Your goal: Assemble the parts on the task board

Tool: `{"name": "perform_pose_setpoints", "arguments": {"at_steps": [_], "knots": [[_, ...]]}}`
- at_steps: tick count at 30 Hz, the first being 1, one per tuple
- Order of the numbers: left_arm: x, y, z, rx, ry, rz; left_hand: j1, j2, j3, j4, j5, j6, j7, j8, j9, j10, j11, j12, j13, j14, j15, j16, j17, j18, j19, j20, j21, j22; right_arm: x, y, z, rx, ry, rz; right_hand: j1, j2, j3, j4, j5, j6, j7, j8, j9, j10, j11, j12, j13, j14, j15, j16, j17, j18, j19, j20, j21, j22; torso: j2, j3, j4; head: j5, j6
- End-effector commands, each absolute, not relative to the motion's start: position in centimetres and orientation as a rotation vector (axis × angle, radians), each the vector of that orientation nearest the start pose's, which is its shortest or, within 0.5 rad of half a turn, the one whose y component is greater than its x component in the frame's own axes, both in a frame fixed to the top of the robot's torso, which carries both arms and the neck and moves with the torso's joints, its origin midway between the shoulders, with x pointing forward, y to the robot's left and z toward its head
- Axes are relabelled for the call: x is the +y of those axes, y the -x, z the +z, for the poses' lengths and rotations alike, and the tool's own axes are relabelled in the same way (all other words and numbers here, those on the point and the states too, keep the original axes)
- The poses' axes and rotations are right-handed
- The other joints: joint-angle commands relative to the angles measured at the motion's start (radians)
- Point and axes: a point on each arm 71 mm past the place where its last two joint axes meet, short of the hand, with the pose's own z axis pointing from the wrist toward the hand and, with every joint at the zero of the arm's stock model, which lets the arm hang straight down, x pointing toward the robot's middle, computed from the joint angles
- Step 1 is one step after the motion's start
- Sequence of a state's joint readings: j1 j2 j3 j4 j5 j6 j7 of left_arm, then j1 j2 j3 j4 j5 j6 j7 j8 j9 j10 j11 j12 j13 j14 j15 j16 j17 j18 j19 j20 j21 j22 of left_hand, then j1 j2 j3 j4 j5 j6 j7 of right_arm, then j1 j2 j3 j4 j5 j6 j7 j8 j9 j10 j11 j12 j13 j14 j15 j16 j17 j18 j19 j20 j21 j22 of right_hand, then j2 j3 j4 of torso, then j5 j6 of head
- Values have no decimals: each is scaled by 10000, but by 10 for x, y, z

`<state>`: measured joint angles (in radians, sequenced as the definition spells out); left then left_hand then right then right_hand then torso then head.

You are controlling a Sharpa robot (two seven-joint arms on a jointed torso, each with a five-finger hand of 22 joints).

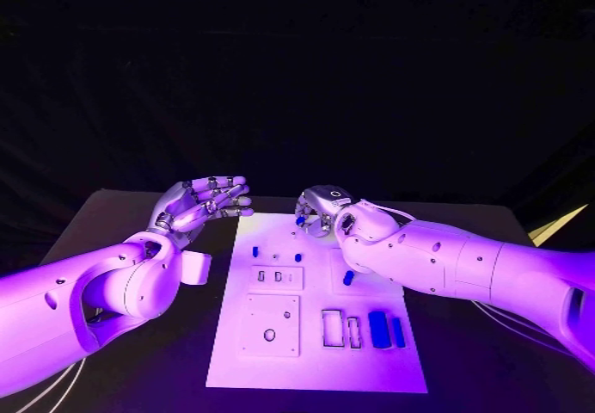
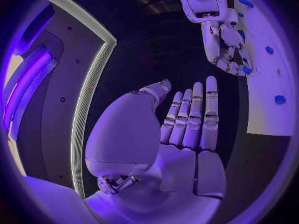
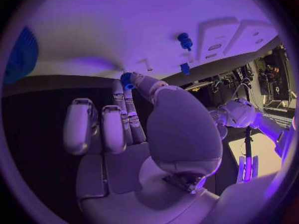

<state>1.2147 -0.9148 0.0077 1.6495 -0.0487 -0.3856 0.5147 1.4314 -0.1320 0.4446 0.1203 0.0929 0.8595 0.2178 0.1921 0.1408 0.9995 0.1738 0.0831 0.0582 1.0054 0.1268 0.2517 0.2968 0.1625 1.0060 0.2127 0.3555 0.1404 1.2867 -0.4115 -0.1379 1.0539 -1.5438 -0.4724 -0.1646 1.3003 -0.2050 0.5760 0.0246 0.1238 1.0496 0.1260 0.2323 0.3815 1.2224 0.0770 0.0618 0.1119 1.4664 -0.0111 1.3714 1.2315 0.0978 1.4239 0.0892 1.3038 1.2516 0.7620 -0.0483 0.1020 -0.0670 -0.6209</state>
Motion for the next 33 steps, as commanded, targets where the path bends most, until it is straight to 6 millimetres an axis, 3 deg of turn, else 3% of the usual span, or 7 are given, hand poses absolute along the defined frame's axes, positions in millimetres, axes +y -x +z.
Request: {"name": "perform_pose_setpoints", "arguments": {"at_steps": [1,24,29,30,33], "knots": [[210,-474,-133,12425,9652,-16268,-64,-148,238,90,42,-6,29,166,189,28,9,-124,98,-107,-40,142,157,149,11,-57,129,201,-110,-563,-181,14761,2286,4831,51,407,516,-148,121,55,35,345,164,297,-113,8,198,457,-40,140,66,-287,117,-28,219,133,1,5,1,2,4],[209,-475,-132,12446,9633,-16294,-64,-150,242,59,35,-11,31,163,195,27,12,-138,98,-132,-35,138,188,143,-10,-61,171,227,-106,-568,-182,14792,2265,4678,-184,223,566,-150,121,-220,134,303,299,-174,20,-19,134,415,69,120,-37,-243,-15,58,36,-41,10,-4,-3,55,-4],[210,-475,-131,12447,9632,-16290,-70,-147,244,48,33,-12,33,162,197,28,14,-143,98,-142,-34,137,204,140,-23,-62,193,240,-105,-567,-183,14884,2327,4754,-365,-26,560,-118,118,-516,250,156,318,-658,149,-24,50,325,178,-35,-339,-160,-216,152,-301,-397,13,0,-15,71,1],[210,-475,-131,12448,9631,-16292,-70,-147,244,48,33,-12,33,162,197,28,14,-143,98,-142,-34,137,204,140,-23,-62,193,240,-105,-567,-183,14916,2339,4768,-450,-191,491,-100,114,-745,320,2,284,-1003,215,-24,-12,262,244,-155,-548,-98,-360,204,-559,-672,14,2,-18,70,-6],[210,-475,-131,12446,9631,-16286,-70,-147,244,48,33,-12,33,162,197,28,14,-143,98,-142,-34,137,204,140,-23,-62,193,240,-105,-567,-183,14948,2335,4797,-470,-323,283,-86,111,-1044,366,-246,232,-1486,281,-5,-82,171,295,-347,-878,12,-598,268,-1028,-1157,16,6,-24,65,-12]]}}
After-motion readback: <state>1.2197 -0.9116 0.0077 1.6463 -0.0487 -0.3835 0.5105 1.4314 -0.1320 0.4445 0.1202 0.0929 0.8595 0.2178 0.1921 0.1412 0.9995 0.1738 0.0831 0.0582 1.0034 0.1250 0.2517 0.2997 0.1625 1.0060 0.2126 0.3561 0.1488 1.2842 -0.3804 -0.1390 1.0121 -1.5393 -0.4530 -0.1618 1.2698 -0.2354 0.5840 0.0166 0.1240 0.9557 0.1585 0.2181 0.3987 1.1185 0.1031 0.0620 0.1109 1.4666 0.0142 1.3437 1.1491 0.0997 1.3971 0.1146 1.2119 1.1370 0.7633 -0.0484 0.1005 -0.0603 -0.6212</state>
